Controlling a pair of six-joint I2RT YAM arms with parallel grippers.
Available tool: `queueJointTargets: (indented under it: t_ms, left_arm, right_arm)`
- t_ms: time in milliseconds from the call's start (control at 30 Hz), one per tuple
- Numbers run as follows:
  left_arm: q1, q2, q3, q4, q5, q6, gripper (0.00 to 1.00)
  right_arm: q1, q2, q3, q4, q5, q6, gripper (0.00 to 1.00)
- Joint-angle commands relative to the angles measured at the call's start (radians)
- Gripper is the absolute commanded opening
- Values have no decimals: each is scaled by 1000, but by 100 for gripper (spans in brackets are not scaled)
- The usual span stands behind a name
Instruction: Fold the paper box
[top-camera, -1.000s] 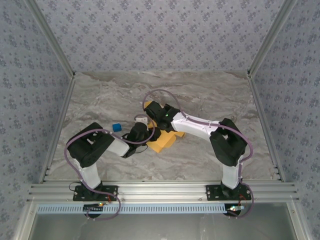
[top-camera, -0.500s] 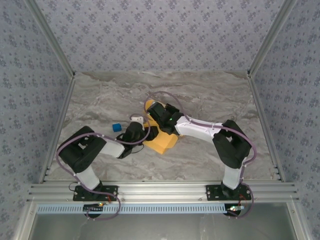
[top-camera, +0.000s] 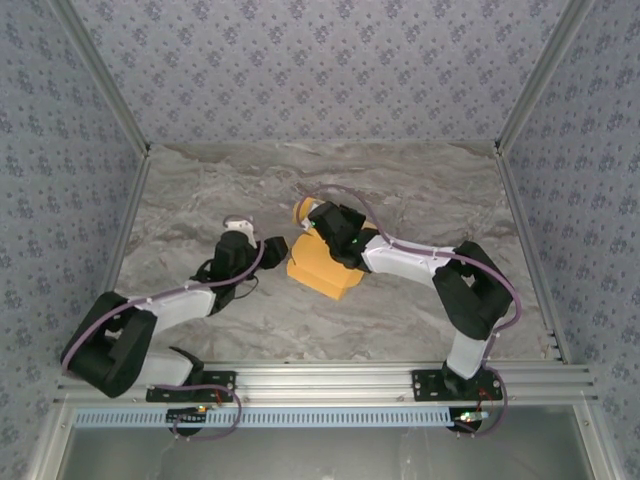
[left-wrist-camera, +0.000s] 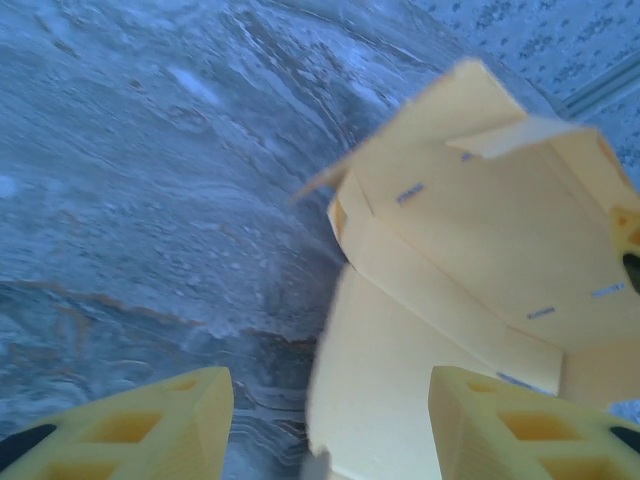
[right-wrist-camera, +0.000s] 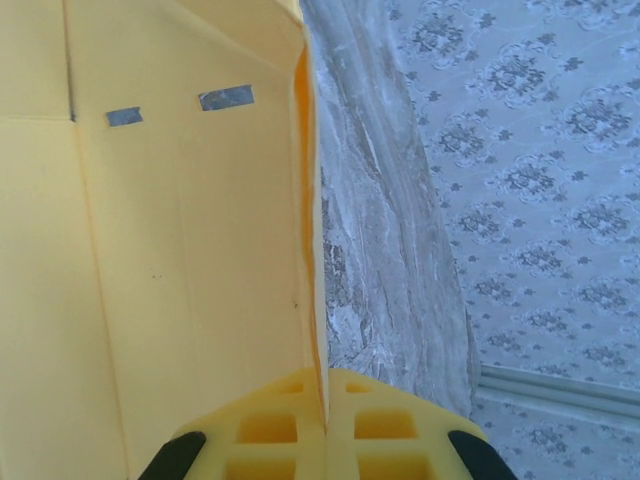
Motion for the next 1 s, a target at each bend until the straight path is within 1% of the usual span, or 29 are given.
queueJointTargets:
  t_ms: [0, 67, 200, 300, 367, 433, 600, 700, 800, 967]
  left_arm:
    - [46, -24, 68, -115, 118, 58, 54]
    - [68, -29, 84, -117, 158, 64, 54]
    - [75, -27, 124, -131, 210, 89, 55]
    - [73, -20, 133, -121, 256, 115, 55]
    - [69, -22, 130, -116, 283, 147, 55]
    - [57, -30, 132, -124, 302, 194, 55]
    - [-6, -59, 158, -167, 299, 333, 55]
    - [-40, -68, 187, -205, 296, 399, 56]
    - [-53, -71, 215, -238, 299, 448, 56]
    - [-53, -29, 281, -307, 285, 540, 58]
  right_arm:
    - [-19, -55, -15, 40, -66, -50, 0]
    - [-28, -74, -17, 26, -105, -49, 0]
    - [-47, -109, -17, -23, -186, -42, 0]
    - [-73, -141, 17, -138, -276, 4, 0]
    - [-101, -169, 47, -244, -368, 49, 0]
    - [-134, -189, 124, -360, -461, 108, 0]
    - [-195, -188, 259, -617, -641, 203, 0]
    - [-223, -182, 316, -717, -734, 233, 0]
    - [-249, -187, 351, -772, -812, 261, 0]
    - [-304, -209, 369, -790, -947, 303, 0]
